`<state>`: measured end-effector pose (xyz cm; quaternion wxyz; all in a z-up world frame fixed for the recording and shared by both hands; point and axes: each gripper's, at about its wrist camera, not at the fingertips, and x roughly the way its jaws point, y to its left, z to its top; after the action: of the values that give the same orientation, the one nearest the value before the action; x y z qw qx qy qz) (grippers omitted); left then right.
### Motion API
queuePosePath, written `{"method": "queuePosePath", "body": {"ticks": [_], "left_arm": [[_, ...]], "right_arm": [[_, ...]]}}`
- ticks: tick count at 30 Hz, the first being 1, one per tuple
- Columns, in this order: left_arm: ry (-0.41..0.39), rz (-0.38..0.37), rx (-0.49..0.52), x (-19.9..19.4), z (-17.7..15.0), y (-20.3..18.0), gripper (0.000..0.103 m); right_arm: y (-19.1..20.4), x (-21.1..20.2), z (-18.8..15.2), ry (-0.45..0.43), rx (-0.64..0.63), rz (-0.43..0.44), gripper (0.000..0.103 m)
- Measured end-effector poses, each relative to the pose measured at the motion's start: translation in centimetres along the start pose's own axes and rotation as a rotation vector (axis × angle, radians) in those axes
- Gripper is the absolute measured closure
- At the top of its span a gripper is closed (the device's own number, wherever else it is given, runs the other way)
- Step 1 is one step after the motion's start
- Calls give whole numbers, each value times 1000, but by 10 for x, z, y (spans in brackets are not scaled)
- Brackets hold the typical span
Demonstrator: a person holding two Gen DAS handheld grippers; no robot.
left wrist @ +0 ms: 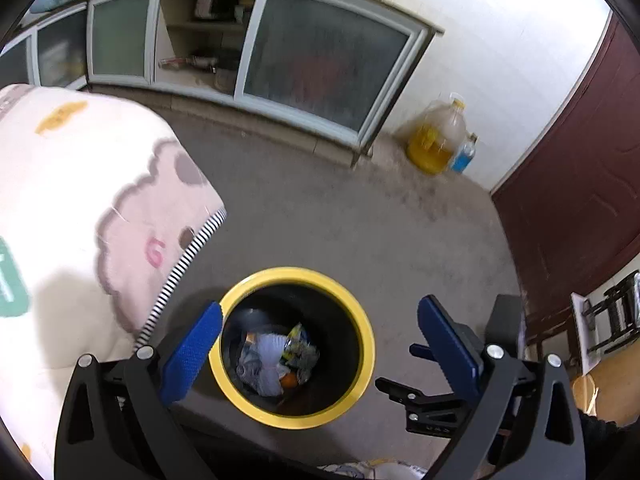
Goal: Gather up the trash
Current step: 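Move both open tools back over the table clutter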
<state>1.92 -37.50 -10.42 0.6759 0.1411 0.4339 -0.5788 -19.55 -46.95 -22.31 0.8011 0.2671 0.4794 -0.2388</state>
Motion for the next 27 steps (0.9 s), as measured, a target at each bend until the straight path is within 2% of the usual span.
{"method": "queuePosePath", "body": {"ticks": [5,9,14,16,18,22,27], "left_arm": [[-133,2,-10,-61,2,1,8],[-247,37,-30,-125,-5,12,8],[-363,203,-60,-207,-31,47,8],[-402,307,-94,-239,-52,69,8],[-415,411,-131,-264,-74,89,8],[-416,562,-224,-300,-108,128,8],[-413,690,-288,-327,-140,154,8]], "right_arm": [[0,-27,7,-115,11,-35,35],[17,-58,30,-234,-44,-28,34],[66,-91,62,-339,-148,63,33],[91,-101,73,-365,-196,107,33],[121,-107,81,-385,-252,163,32],[175,-115,98,-400,-343,274,29],[247,-114,111,-397,-471,364,28]]}}
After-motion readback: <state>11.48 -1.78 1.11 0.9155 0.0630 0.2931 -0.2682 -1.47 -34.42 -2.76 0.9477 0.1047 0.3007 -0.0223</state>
